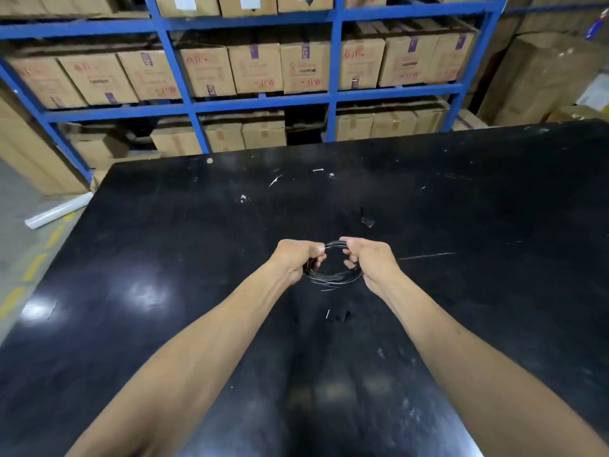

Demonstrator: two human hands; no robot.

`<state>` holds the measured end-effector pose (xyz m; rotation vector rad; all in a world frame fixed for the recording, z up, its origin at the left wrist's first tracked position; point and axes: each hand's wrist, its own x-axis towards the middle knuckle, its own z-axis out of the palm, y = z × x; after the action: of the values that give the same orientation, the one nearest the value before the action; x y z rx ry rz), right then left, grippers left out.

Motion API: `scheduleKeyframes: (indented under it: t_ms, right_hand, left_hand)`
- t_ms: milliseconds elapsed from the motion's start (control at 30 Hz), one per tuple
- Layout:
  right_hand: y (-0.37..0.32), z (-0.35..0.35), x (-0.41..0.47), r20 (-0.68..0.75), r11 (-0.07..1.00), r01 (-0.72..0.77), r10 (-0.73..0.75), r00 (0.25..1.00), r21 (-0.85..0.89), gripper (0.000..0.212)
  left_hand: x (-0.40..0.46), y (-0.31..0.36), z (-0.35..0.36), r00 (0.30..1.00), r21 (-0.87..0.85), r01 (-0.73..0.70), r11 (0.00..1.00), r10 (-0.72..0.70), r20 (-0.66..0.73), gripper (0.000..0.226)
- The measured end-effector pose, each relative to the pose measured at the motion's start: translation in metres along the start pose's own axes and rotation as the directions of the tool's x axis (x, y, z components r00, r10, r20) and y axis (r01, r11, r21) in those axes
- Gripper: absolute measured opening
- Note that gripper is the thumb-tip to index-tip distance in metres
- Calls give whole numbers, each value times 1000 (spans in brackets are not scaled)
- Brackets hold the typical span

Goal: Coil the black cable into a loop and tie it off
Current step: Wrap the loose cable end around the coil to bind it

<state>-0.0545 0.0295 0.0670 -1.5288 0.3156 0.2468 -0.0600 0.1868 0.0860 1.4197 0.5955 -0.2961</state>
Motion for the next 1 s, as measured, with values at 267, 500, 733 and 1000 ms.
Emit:
scheduleKeyframes:
  t_ms: [267,500,733,1000]
  right_hand:
    - [44,-25,33,5,872,-158,181,984,-462,47]
    - [96,-26,44,41,603,-199,361,932,-773,33]
    - [122,-28,48,45,590,-221,402,915,-777,20]
    - [35,-46,54,-32,922,-225,227,973,-314,5]
  left_hand:
    - [33,-51,-11,956,133,-20,991,58,-289,26]
    - [46,-84,-15,874,89,4,996,40,-484,11]
    - [55,-92,-8,839,50,-24,998,47,-542,14]
    - [49,-59,30,801,168,-66,984,153,-579,20]
